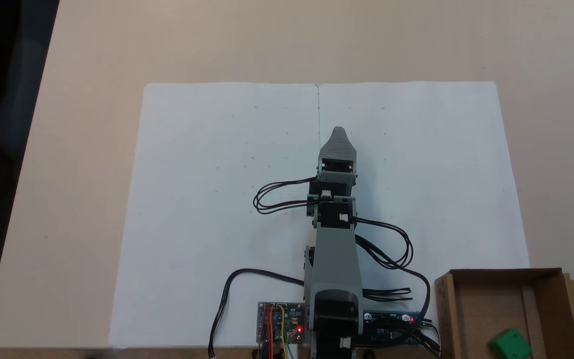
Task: Grasp a green dice and put it in the bin.
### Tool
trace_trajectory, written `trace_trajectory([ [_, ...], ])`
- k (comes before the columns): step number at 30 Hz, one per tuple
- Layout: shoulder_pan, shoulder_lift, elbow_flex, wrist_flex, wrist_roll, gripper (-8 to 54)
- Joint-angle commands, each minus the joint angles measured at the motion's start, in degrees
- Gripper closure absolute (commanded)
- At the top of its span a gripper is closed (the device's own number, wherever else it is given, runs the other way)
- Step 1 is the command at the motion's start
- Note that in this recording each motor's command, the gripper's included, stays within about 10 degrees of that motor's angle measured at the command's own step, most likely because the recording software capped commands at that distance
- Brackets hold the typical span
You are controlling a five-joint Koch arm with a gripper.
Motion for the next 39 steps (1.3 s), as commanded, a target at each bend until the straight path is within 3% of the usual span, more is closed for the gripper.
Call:
trace_trajectory([
  [1, 0.26, 6.42, 1.32, -9.56, -0.79, 2.3],
  [15, 0.18, 6.59, 18.54, -34.70, -10.20, 2.2],
  [39, 0.53, 6.42, 18.54, -60.01, -11.87, -0.3],
])
